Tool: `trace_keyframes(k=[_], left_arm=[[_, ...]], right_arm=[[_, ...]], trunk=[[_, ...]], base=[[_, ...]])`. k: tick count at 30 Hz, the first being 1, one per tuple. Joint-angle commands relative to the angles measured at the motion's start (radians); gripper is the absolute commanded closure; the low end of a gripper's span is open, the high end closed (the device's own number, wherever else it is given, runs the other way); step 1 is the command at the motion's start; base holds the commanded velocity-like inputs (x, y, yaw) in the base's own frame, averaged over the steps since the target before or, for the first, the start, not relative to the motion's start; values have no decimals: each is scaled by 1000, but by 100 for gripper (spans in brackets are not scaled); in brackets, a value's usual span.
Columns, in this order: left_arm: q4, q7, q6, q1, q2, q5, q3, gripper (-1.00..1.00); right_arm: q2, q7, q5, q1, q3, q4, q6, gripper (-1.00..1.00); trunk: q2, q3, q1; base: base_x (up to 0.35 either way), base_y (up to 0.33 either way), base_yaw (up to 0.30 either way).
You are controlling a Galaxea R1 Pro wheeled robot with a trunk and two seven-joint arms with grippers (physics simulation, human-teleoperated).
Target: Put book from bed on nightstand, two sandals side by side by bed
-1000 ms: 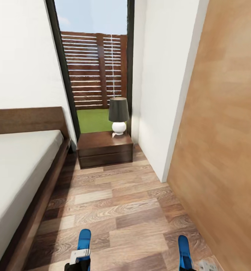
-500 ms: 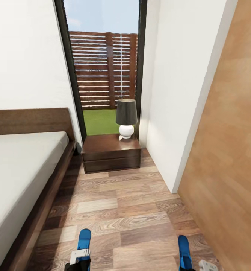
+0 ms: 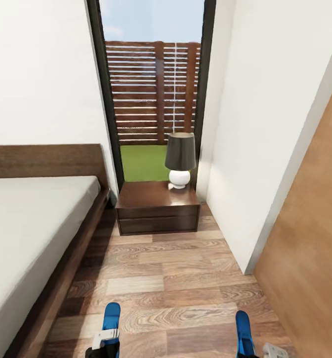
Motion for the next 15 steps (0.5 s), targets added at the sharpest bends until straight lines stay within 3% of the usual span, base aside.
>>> trace_keyframes(k=[1,15], left_arm=[[0,-3,-2,0,0,-8,9,100],[-1,-3,-2,-1,0,-8,9,100]], right_arm=[[0,6,-3,0,-9,0,5,100],[-1,6,-2,0,-9,-1,5,100]], trunk=[[0,-1,0],[0,-1,0]], base=[[318,-89,18],[299,-143,2]])
